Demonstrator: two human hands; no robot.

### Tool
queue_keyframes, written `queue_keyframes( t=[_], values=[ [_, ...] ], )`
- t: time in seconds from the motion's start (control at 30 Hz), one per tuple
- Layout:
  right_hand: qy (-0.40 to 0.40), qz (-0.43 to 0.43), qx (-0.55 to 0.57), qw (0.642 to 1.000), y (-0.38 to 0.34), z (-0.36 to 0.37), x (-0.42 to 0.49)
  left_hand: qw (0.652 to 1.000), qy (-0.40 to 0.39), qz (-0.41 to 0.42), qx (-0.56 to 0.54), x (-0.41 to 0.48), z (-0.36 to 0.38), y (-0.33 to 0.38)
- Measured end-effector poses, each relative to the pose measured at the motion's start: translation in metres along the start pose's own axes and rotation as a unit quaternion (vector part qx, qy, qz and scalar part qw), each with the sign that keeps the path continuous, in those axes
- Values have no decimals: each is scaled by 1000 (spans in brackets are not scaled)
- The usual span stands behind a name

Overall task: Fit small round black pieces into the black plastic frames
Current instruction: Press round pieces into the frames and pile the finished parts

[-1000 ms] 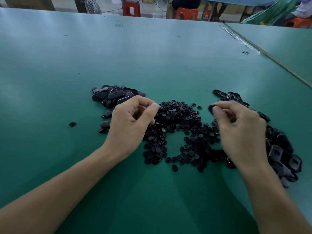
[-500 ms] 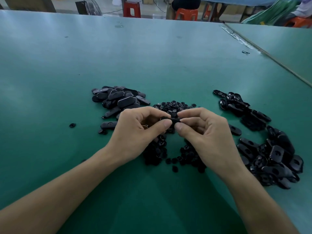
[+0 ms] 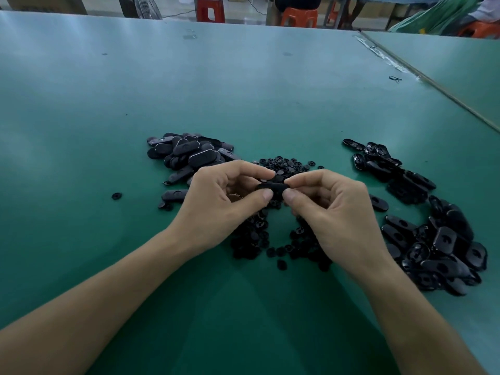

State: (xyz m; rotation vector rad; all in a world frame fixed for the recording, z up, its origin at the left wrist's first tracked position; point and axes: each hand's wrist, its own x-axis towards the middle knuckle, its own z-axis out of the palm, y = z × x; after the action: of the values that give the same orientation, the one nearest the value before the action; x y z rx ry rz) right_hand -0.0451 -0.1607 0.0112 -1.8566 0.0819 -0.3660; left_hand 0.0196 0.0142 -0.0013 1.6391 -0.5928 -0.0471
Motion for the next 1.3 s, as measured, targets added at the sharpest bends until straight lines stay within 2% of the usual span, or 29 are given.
queue_keyframes(
  t=[0.13,0.23,0.33,0.43,0.6,0.83,1.07,1.3],
  values=[
    [-9,-56,-27,998,-3,4,-1,999,-18,17,34,-1,4,0],
    [6,-66,-32,997,-2,3,-1,998,-6,29,54,0,4,-2],
    [32,-78,-145,986,2,0,-2,999,36,24,21,3,2,-2],
    [-24,-89,-255,963,4,2,-5,996,82,25,-12,5,1,-3],
    [-110,-97,-322,935,-1,10,-8,994,97,14,-46,6,-1,-5],
    [-102,-76,-328,936,-5,15,-9,986,111,-3,-122,6,0,-1],
    [-66,-62,-327,941,-6,12,-7,983,123,-27,-136,6,1,-1],
    [-70,-27,-355,932,-6,7,-7,980,128,-36,-149,8,3,0]
  ],
)
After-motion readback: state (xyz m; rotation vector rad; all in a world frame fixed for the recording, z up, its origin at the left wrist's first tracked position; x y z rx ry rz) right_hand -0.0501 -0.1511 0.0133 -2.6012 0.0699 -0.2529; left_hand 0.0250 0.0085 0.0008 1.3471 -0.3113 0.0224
